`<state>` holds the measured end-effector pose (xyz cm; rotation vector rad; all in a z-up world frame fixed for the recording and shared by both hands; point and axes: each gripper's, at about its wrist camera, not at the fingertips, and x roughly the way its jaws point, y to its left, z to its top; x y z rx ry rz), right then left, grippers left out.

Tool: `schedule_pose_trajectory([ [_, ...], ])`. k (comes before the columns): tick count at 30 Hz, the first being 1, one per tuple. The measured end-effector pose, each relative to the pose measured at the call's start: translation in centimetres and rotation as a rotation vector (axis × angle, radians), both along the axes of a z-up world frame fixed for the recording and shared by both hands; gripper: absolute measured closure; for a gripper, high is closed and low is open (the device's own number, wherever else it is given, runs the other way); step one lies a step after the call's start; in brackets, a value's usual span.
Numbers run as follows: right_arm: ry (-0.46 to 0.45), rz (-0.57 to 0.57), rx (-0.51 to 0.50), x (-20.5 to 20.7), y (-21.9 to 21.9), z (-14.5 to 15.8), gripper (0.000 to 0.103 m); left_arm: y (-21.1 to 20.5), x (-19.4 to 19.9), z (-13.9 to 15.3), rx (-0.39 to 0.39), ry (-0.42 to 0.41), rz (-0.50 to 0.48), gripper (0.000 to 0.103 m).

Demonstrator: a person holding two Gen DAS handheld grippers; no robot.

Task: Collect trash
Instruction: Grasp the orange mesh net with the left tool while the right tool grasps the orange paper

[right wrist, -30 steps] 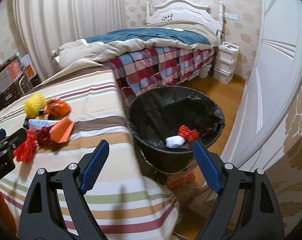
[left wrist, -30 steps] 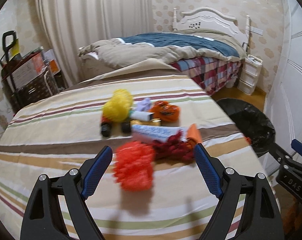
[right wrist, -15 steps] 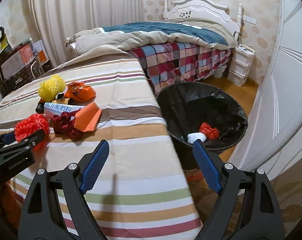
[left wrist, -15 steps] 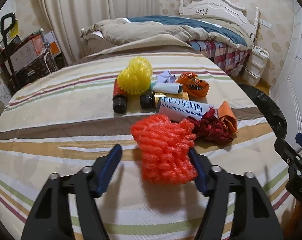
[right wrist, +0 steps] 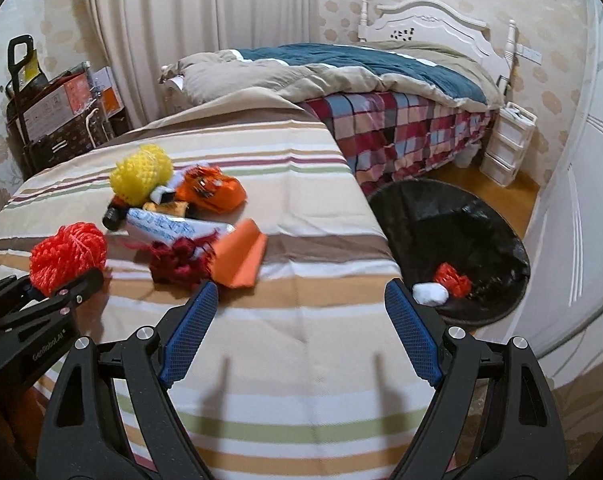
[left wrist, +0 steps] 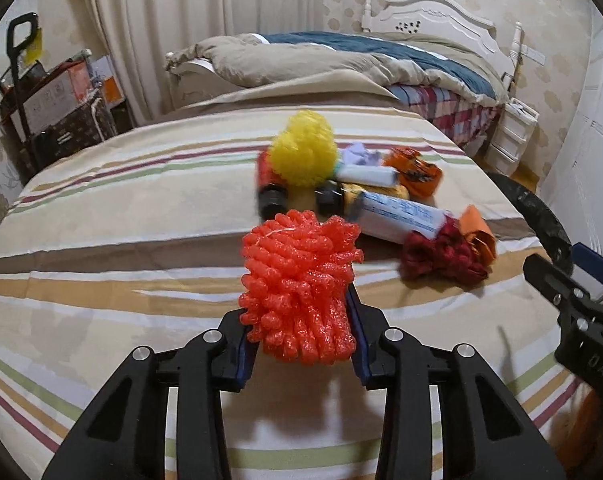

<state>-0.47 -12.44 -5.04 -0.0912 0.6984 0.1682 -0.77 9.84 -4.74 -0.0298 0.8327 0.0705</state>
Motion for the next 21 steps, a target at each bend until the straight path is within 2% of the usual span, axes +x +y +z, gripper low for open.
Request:
schedule_pose_trajectory([
  [7,0.019,0.031,0.003,2.0,2.1,-0.2,0.029,2.4,0.3,0.5,0.003,-0.015,0.059,0.065],
  [14,0.080,0.040,0.009,3.9,3.1,-1.4,0.048,3.2,0.5,0.1,-0.004,-0.001,0.067,0.065],
  [16,0.091,0.035,0.004,4.0,3.0,-1.7,0.051,3.1,0.6,0.0,-0.006,0.001,0.063,0.065],
  [19,0.117,0.034,0.030,4.3,2.4,-2.1,0.063,3.0,0.6,-0.1,-0.008,0.002,0.059,0.065],
  [21,0.117,0.032,0.040,4.3,2.0,-2.0,0.066,3.1,0.8,-0.1,-0.011,0.004,0.059,0.065],
])
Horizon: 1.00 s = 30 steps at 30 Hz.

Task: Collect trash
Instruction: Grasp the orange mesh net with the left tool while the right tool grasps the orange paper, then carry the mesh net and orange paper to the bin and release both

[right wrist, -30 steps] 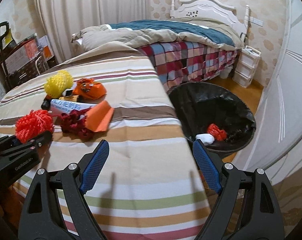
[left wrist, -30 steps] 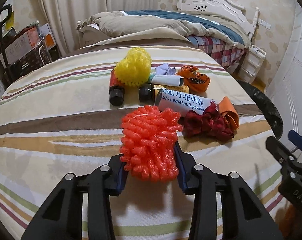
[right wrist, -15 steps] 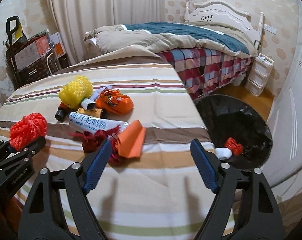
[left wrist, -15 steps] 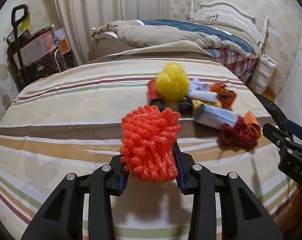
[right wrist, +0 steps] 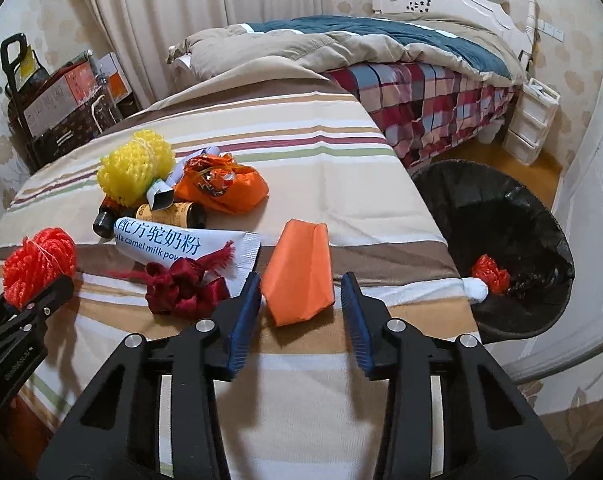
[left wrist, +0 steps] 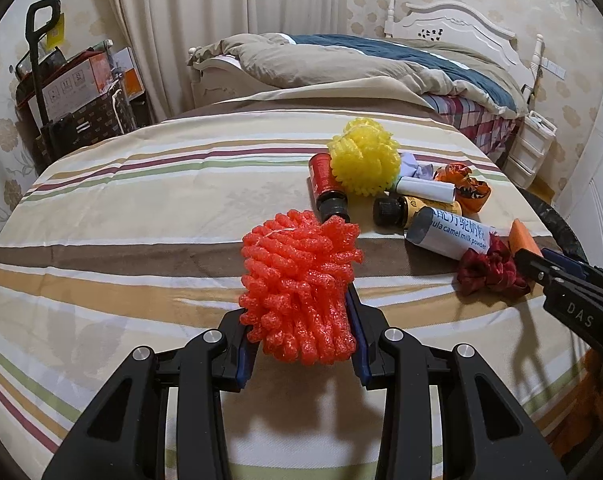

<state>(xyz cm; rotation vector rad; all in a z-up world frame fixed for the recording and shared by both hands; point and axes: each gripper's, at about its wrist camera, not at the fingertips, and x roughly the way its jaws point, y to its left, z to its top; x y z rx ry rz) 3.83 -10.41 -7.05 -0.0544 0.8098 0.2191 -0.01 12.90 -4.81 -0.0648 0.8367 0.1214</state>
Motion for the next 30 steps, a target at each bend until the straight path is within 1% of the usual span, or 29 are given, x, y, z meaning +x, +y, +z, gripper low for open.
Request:
schedule_pose_trajectory([
  [1,0.000,0.001,-0.003,0.0,0.0,0.0,0.068,0.0,0.0,0.0,-0.002,0.001,0.001,0.065],
  [9,0.005,0.008,0.004,-0.2,-0.2,-0.1,0.072,0.4,0.0,-0.2,-0.009,0.001,0.008,0.065],
  [22,-0.023,0.011,0.008,-1.8,-0.5,0.1,0.072,0.3,-0.5,0.2,-0.020,-0.018,0.002,0.065],
  [30,-0.059,-0.014,0.020,-2.5,-2.2,1.5,0.072,-0.7,-1.0,1.3,-0.045,-0.052,-0.038,0.065],
])
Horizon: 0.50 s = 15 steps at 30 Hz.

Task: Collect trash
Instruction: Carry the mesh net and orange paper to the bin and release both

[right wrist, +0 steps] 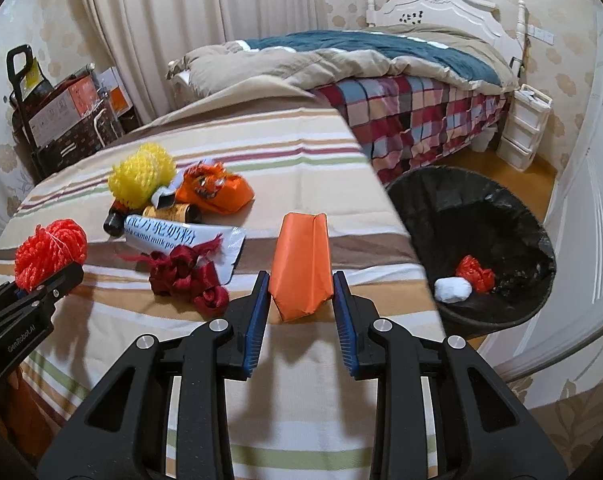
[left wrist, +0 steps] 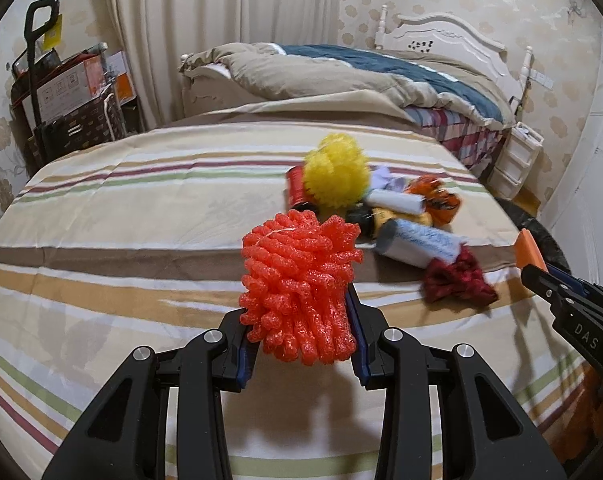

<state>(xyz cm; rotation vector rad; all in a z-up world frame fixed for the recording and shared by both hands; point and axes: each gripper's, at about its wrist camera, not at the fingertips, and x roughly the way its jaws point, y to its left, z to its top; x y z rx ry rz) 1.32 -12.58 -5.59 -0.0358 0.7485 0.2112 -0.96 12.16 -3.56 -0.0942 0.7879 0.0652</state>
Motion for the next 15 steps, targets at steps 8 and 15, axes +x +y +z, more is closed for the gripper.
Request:
schedule_pose_trajectory([
  [8,-0.049,-0.064,0.013,0.5,-3.4,1.8,0.072,-3.5,1.5,2.3,-0.015,-0.048,-0.087,0.065],
  [15,-0.073,-0.158,0.004,2.6,-8.1,2.2,0.072,-9.4,4.6,3.3,-0.002,-0.078,-0.197,0.065],
])
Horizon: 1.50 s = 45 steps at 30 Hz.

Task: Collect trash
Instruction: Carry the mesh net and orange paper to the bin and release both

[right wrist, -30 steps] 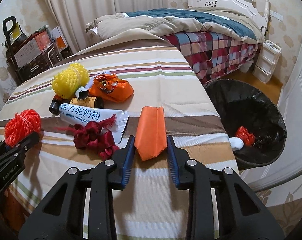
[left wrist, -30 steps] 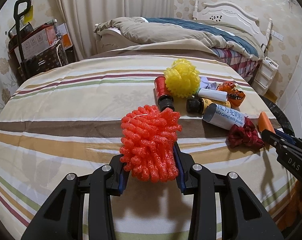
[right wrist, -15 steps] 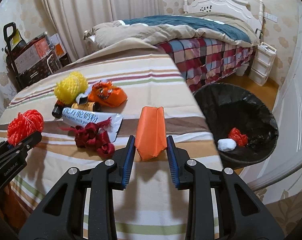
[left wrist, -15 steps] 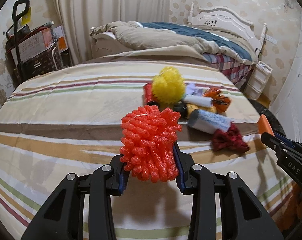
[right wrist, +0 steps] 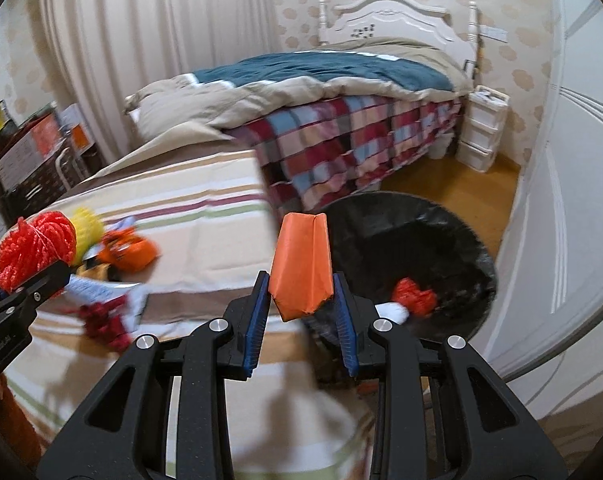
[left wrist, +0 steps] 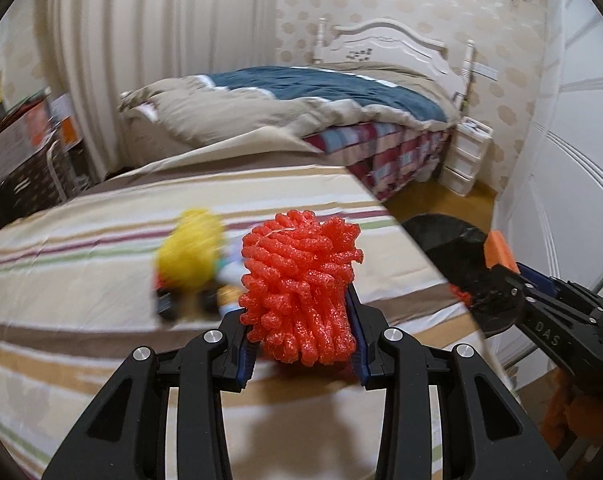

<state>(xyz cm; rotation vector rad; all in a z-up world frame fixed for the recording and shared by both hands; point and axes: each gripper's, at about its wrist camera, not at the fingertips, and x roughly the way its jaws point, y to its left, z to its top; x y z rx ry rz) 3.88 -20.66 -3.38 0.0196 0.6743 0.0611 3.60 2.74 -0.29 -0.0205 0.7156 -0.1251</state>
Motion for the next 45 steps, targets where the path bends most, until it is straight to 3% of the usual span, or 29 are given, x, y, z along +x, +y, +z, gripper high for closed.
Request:
schedule_pose_trajectory([
  [6,0.008,-0.062,0.007,2.3,-4.0,-0.7,0.072,-5.6,3.9,-0.5,-0.002,0.016,-0.076,0.065],
  [15,0.036,-0.120,0.005,5.0,-8.2,-2.2,0.072,-11.2,8.7,-2.2,0.028,0.064,-0.115,0.065],
  [24,0.044,-0.151,0.011,6.8,-10.2,-2.7,0.072,-15.0,10.3,-2.6,0.070,0.060,-0.148,0.065],
  [36,0.066,-0.179,0.014,8.0,-11.5,-3.7,0.071,-17.1,10.9,-3.4,0.110,0.072,-0.155,0.064],
  [38,0.069,-0.179,0.011,8.1,-11.5,-3.8,0.068,-17.2,11.1,-3.5,0.111,0.076,-0.152,0.061],
  [43,0.060,-0.193,-0.004,8.1,-11.5,-3.8,0.056,-17.1,11.0,-3.3,0.117,0.059,-0.137,0.032],
  [45,0.054,-0.203,-0.007,7.9,-11.6,-3.7,0.053,-16.9,10.8,-3.2,0.121,0.052,-0.132,0.029],
])
